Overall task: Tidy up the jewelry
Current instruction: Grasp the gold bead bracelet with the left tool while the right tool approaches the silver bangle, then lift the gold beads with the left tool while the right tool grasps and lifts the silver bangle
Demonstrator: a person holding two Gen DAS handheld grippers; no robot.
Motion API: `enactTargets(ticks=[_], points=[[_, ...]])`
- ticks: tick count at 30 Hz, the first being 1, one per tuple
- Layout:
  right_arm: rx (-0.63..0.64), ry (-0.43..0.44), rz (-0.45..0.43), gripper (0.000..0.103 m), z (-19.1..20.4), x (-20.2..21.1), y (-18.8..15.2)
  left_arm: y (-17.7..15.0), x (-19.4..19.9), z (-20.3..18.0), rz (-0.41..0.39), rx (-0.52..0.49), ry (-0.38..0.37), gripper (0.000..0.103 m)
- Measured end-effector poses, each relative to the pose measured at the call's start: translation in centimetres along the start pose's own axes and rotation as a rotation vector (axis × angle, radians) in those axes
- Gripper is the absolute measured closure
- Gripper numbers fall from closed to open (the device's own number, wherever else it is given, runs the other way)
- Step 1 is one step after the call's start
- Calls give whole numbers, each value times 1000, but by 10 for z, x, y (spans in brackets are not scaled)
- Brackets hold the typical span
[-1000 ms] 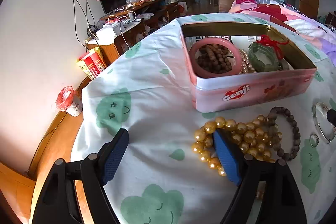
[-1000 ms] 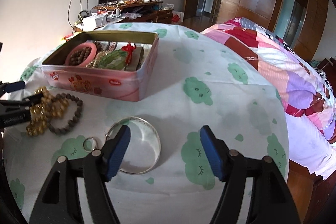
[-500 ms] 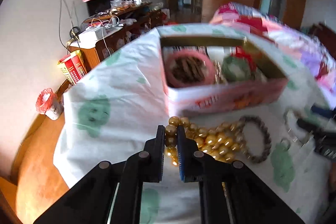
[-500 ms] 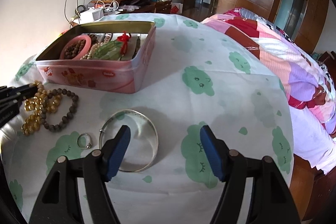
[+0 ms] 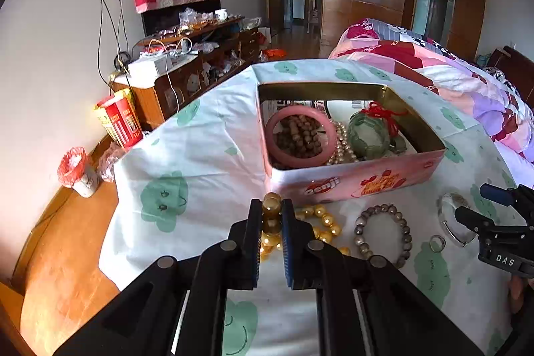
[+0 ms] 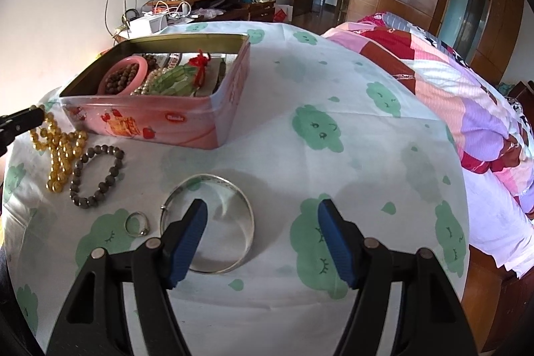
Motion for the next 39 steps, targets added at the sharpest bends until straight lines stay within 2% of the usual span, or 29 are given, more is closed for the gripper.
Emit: enactTargets(ticks=[3,6,8,9,11,12,13,19,22,30,32,33,39], points=[[16,-2,8,33,4,-1,-1,-2,-4,1,9,4,-4,93],[5,10,24,46,1,-4,-1,-3,-6,1,15,5,-4,93],[-5,15,13,46,-1,-2,-1,-3,-7,1,17,5,-3,93],[-8,23,-1,44,-2,1,-2,-3,-6,1,16,5,-3,93],[-9,11,-26,35,-1,6,0,-3,-7,1,15,7,-2,93],[0,11,-38,26,1,8,0,-3,-7,2,16,6,-2,93],[11,16,-45,24,4,9,1,-4,-8,2,17,7,0,93],[71,24,-36,24,18,7,3,-6,-12,2,29,6,0,93],[75,58,-35,23,21,7,3,-8,-14,1,35,2,0,93],[123,55,29,22,30,-4,-1,-10,-16,-1,44,-3,-7,93],[111,70,35,25,28,-6,-2,-9,-15,-2,44,-8,-11,93],[108,91,36,36,28,-6,-2,-9,-13,-2,41,-13,-14,93],[79,98,-1,37,23,2,-1,0,12,-5,-15,-17,-27,93]])
Point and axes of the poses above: each gripper's, at about its wrist camera, not at the fingertips, and x roughly against the way its jaws point, z to its left, y to its top, the point moved 7 cm from there along -x, roughly the way its jaws point, and after that the axes turned 13 degrees about z, right-handed, at the moved point
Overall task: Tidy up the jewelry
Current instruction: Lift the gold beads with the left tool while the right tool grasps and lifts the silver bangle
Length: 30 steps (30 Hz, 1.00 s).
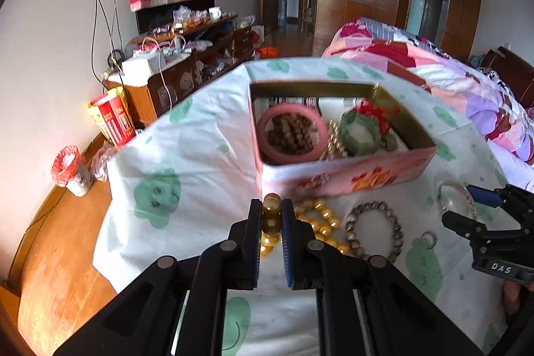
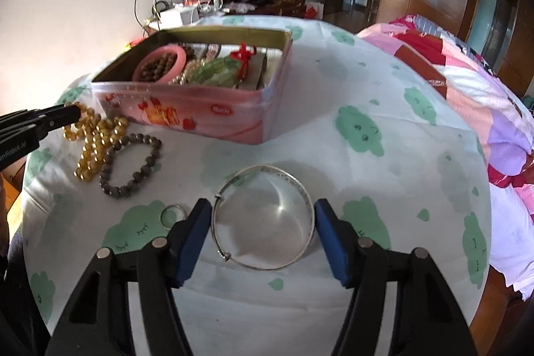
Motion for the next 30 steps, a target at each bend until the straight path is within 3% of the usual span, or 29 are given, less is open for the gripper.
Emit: enactTargets(ticks=[19,30], points=[[-23,-6,-169,37,-6,48,21,28,67,-3,-155,10,-36,93],[-29,-14,-236,37,-9,66,37,57,82,-11,-207,-26,-44,93]])
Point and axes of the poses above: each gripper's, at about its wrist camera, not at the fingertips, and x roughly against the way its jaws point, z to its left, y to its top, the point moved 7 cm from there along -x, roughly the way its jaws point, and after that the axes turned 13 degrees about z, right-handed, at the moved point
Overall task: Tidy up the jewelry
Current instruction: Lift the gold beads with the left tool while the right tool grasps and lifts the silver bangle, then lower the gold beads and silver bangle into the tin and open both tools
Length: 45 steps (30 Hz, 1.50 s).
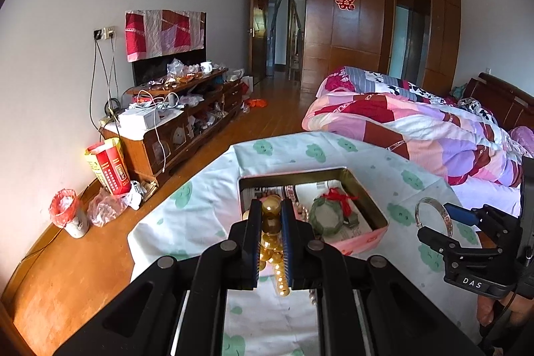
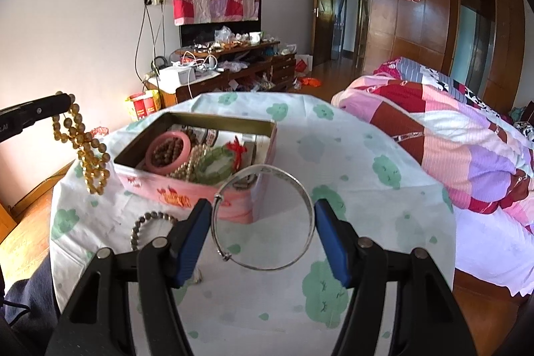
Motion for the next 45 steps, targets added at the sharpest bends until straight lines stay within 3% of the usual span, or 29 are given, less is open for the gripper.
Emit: enactTargets(ticks=[32,45], points=[[38,-29,-66,37,-3,-9,64,57,-34,-22,-33,-71,53,93],[43,-27,-40,37,2,-35,81,59,-71,-19,21,-73,67,93]])
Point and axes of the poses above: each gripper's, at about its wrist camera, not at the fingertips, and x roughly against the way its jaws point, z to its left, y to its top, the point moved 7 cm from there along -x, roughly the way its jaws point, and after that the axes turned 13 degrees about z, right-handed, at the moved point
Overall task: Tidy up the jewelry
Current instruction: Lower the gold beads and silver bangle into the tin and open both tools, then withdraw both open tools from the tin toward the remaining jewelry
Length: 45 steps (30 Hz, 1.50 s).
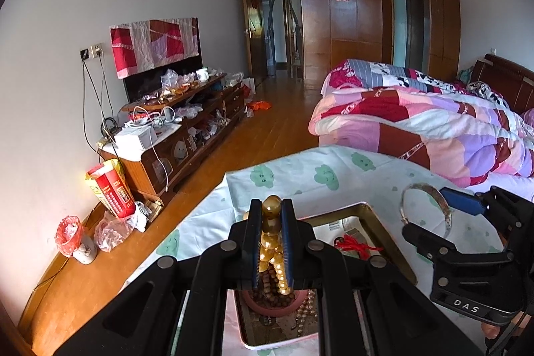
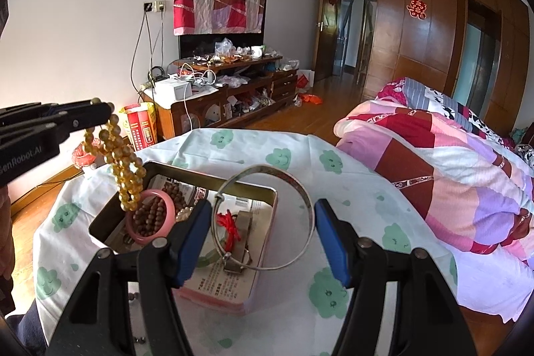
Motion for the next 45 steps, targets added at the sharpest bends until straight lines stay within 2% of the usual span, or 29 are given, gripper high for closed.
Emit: enactTargets(ticks=[17,35,37,38,39,40,41,43,45], points=[[43,0,73,37,21,-51,3,-19,-53,4,110,4,21,93],[51,-12,135,37,25,-73,-7,-35,-74,12,176,24,49,92],[52,-9,149,37,25,-76,-10,-38,-76,13,197,28,53,87],[54,-9,153,37,26,-77,-11,-39,-76,13,201,30,67,76],[57,-17,150,37,26,-77,-12,-40,-74,13,193,29,78,56],[59,-23,150,35,26,-76,-12,-40,-72,13,180,30,87,45],[62,-27,152,34,26,-76,-13,-40,-66,14,159,33,107,29],[64,-25,145,28,26,-72,-14,-41,-56,13,127,31,92,27],[67,-27,142,28,25,-69,-14,-44,-50,15,127,40,91,27]])
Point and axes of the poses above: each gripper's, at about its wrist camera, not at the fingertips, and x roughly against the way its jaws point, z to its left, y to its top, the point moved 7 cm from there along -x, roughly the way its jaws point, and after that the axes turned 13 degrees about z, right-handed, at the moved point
